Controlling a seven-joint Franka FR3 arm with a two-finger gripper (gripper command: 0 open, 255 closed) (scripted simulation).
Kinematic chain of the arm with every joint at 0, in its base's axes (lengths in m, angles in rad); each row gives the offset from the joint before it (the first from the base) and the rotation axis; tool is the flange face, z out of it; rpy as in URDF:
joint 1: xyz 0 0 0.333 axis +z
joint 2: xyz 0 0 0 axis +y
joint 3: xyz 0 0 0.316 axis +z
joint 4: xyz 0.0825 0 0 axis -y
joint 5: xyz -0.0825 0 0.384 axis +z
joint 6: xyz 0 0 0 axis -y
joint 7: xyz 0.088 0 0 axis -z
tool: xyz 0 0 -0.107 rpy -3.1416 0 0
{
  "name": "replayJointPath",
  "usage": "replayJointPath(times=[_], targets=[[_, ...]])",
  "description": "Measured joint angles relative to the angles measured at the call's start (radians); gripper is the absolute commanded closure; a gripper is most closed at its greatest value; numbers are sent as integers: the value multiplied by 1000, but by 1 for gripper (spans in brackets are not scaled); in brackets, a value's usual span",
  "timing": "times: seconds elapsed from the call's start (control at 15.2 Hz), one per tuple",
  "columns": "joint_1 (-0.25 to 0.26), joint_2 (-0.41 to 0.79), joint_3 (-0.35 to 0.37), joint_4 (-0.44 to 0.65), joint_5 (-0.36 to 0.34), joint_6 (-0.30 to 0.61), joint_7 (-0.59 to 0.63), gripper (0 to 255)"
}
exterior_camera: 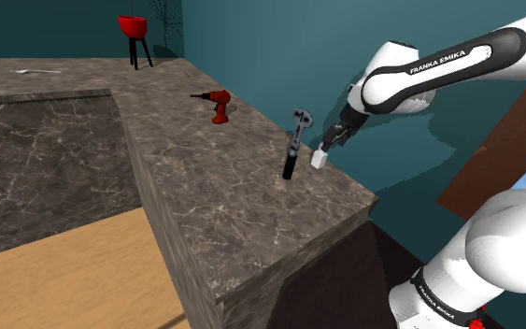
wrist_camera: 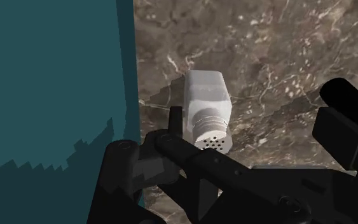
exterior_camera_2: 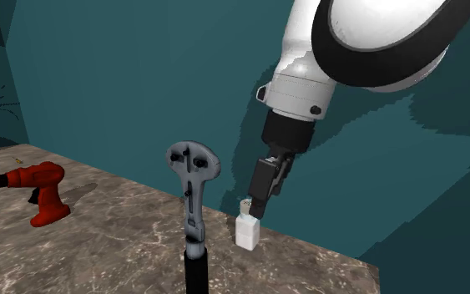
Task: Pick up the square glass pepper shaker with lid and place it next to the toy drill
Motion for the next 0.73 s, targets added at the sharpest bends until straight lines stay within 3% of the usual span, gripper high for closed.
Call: replayJointPath(times=[0.26,0.73], targets=[[27,116,-51,5,56,127,-85,0],[56,216,-73,9,119,221,-138,0]])
